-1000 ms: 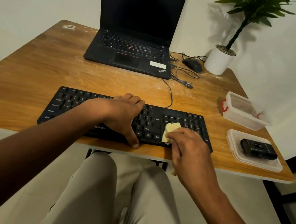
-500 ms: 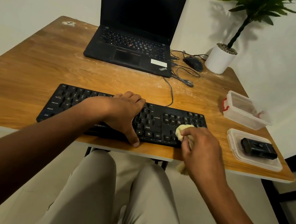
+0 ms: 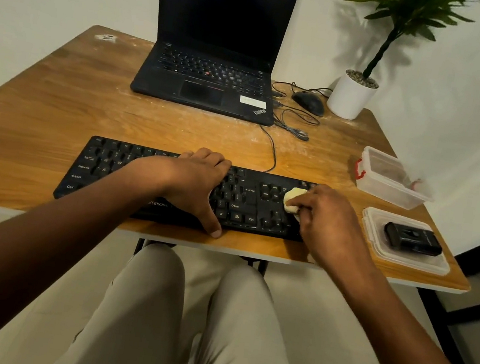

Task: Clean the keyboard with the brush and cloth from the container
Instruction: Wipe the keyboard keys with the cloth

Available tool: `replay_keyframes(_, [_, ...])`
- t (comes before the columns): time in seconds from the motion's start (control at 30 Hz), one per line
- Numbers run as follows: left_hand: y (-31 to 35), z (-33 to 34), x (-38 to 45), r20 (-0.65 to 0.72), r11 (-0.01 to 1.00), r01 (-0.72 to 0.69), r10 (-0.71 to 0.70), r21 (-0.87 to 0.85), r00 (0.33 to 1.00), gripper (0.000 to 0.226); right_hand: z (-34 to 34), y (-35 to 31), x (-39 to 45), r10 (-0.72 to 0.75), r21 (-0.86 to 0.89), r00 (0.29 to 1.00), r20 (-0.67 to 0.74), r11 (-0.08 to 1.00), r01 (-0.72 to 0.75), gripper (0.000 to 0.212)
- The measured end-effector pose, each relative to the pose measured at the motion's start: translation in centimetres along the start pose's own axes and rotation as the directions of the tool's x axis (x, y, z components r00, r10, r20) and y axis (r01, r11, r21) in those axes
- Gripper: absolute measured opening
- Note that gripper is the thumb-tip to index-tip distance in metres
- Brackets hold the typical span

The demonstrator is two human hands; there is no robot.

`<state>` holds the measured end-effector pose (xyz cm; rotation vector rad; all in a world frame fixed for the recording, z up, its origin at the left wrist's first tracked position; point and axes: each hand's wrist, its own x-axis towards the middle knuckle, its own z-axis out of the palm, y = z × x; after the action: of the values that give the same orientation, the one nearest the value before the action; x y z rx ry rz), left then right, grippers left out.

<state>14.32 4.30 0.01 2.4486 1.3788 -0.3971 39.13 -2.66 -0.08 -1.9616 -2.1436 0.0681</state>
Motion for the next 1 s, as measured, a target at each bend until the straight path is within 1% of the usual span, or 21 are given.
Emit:
replay_keyframes(0.13, [0.1,-0.1,0.0,-0.002,1.000,0.002,-0.002,0.003,1.000,0.144,-0.7,-0.1,0.2,-0.001,0.041,0.999,-0.038,0.999,0.002,0.031])
replay_keyframes(0.2, [0.2,-0.1,-0.1,0.000,1.000,0.004,-0.004,0.001,1.000,0.143,-0.5,-1.2,0.0,-0.046,0.110,0.996,-0.082,0.992,0.055,0.030])
replay_keyframes(0.27, [0.2,-0.2,-0.3,0.003,1.000,0.009,-0.009,-0.002,1.000,0.143,0.5,-2.2,-0.3,-0.131,0.139,0.989,-0.068,0.980,0.139,0.030])
replay_keyframes(0.3, [0.3,-0.3,-0.4,0.005,1.000,0.010,-0.010,-0.003,1.000,0.143,1.1,-2.4,-0.4,-0.150,0.131,0.987,-0.053,0.979,0.156,0.031])
replay_keyframes(0.33, [0.3,-0.3,-0.4,0.006,1.000,0.010,-0.010,-0.003,1.000,0.143,1.5,-2.1,-0.5,-0.140,0.118,0.989,-0.048,0.982,0.144,0.031])
replay_keyframes(0.47, [0.3,-0.3,-0.5,0.014,1.000,0.014,-0.014,-0.009,1.000,0.142,0.8,0.1,-0.7,-0.003,0.063,0.998,-0.059,0.998,0.007,0.031])
replay_keyframes(0.53, [0.3,-0.3,-0.4,0.015,1.000,0.014,-0.014,-0.015,1.000,0.142,-0.3,0.7,-1.0,0.015,0.129,0.998,-0.059,0.992,-0.008,0.030])
replay_keyframes(0.63, [0.3,-0.4,-0.4,0.021,1.000,0.019,-0.018,-0.020,1.000,0.143,-2.6,1.8,-1.2,0.116,0.302,0.984,-0.138,0.951,-0.070,0.029])
replay_keyframes(0.7, [0.4,-0.5,-0.4,0.035,0.999,0.025,-0.024,-0.024,0.999,0.145,-3.8,3.1,-0.9,0.188,0.352,0.965,-0.183,0.929,-0.114,0.027])
replay_keyframes(0.77, [0.9,-0.6,-0.1,0.039,1.000,0.019,-0.018,-0.017,0.999,0.148,-4.5,4.1,-0.3,0.222,0.372,0.952,-0.211,0.919,-0.132,0.026])
replay_keyframes(0.9, [3.8,-1.5,1.4,-0.021,0.999,-0.044,0.043,-0.013,0.999,0.144,-3.5,4.1,1.9,0.178,0.343,0.951,-0.254,0.935,-0.084,0.027])
replay_keyframes(1.0, [6.0,-1.9,2.9,-0.038,0.996,-0.094,0.093,-0.013,0.995,0.139,-1.7,3.0,3.8,0.097,0.285,0.972,-0.213,0.958,-0.033,0.027])
